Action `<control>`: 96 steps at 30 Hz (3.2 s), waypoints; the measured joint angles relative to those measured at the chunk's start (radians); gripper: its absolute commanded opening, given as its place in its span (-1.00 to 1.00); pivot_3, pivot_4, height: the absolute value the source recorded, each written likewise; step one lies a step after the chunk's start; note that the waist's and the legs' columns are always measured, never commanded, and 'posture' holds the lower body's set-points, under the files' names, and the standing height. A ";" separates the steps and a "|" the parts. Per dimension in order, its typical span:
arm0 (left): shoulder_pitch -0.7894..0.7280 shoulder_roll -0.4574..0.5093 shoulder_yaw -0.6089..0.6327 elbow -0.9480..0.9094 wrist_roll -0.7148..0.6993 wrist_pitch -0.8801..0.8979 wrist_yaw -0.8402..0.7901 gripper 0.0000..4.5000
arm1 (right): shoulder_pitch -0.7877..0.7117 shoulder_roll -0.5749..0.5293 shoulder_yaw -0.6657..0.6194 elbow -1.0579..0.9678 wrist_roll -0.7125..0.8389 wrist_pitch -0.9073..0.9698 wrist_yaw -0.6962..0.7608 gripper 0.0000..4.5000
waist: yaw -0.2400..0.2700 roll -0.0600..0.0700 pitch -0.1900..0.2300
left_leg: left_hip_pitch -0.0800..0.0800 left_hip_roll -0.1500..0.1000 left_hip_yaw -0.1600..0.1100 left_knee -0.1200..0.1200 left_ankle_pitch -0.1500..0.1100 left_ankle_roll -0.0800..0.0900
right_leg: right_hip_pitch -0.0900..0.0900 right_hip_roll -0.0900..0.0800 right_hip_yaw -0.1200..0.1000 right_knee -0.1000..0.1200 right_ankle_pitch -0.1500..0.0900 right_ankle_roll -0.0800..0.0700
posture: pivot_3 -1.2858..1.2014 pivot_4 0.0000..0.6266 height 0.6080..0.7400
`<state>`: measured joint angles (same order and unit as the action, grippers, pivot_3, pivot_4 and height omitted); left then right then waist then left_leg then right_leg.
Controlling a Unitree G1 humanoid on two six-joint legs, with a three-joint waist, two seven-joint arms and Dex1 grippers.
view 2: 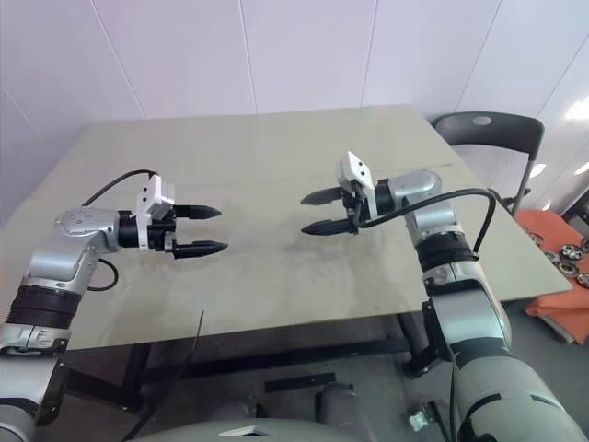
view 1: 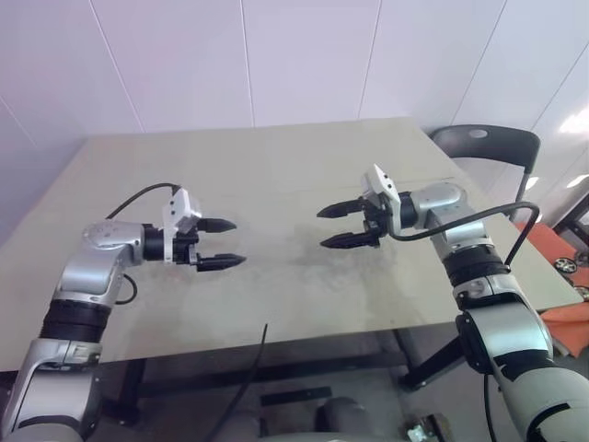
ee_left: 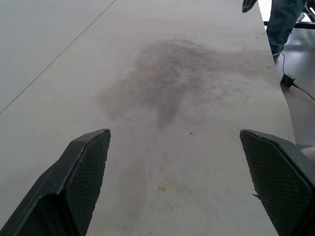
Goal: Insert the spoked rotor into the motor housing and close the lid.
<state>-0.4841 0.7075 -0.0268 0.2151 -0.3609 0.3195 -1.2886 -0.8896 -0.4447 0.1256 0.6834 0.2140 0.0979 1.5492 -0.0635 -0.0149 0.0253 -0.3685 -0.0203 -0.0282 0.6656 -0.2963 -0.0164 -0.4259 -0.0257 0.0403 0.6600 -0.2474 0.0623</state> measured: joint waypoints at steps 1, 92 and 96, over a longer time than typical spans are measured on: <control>0.000 0.000 0.004 -0.001 0.000 0.000 0.003 0.99 | -0.001 0.006 -0.009 0.000 0.006 -0.004 -0.001 0.54 | 0.001 0.000 0.000 | 0.000 0.000 0.000 0.000 0.000 0.000 | 0.000 0.000 0.000 0.000 0.000 0.000 | 0.03 -1.00 1.00; 0.137 -0.567 0.353 0.177 -0.020 -0.223 1.034 0.99 | -0.113 0.387 -0.376 0.551 -0.009 -0.095 -1.318 0.54 | 0.019 -0.001 -0.001 | -0.001 -0.001 0.000 0.000 0.000 -0.001 | 0.000 0.000 0.000 0.000 0.000 0.000 | 0.03 -1.00 1.00; 0.095 -0.570 0.341 0.136 -0.024 -0.215 1.031 0.99 | -0.113 0.388 -0.406 0.547 0.012 -0.098 -1.282 0.54 | 0.017 -0.001 -0.001 | 0.000 0.000 0.000 0.000 0.000 -0.001 | 0.000 0.000 0.000 0.001 0.000 0.000 | 0.03 -1.00 1.00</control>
<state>-0.3896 0.1379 0.3146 0.3510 -0.3848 0.1050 -0.2581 -1.0025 -0.0571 -0.2807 1.2303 0.2255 0.0000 0.2672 -0.0461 -0.0158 0.0240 -0.3686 -0.0207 -0.0277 0.6654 -0.2960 -0.0171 -0.4256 -0.0255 0.0406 0.6611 -0.2472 0.0623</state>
